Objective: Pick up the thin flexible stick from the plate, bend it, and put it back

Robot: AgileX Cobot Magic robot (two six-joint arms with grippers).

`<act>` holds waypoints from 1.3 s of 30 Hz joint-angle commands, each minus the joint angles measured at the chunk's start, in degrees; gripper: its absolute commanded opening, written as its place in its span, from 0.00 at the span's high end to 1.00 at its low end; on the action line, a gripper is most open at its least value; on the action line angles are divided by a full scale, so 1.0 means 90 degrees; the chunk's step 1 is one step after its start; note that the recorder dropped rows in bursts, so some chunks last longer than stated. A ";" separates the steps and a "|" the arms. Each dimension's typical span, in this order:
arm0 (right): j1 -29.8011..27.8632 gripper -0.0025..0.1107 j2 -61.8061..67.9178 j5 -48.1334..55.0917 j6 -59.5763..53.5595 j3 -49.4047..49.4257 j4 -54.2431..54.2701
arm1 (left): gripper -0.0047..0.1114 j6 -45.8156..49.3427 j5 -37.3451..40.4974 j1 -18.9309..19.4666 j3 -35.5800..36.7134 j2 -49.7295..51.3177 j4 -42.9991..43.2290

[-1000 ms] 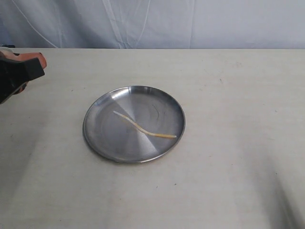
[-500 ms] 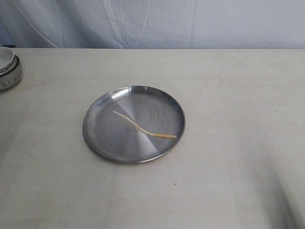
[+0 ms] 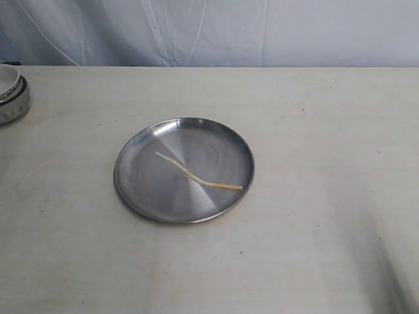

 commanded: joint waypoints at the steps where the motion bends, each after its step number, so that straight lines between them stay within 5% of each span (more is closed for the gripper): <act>1: 0.0007 0.98 -0.0022 -0.0057 -0.0001 0.0008 -0.0018 | 0.96 -0.0894 -0.0054 0.0012 0.0158 -0.0142 0.1200; 6: 0.0007 0.98 -0.0022 -0.0057 -0.0001 0.0008 -0.0018 | 0.96 -0.5154 0.0441 0.0680 0.0667 -0.0517 0.5387; 15: 0.0007 0.98 -0.0022 -0.0057 -0.0001 0.0008 -0.0018 | 0.96 -0.7661 0.2163 0.2604 0.1376 -0.1819 0.7377; 20: 0.0007 0.98 -0.0022 -0.0057 -0.0001 0.0008 -0.0018 | 0.96 -0.8578 0.2644 0.3297 0.1794 -0.2488 0.8270; 39: 0.0007 0.98 -0.0022 -0.0057 -0.0001 0.0008 -0.0018 | 0.96 -0.9413 0.4160 0.3476 0.2203 -0.3115 0.8953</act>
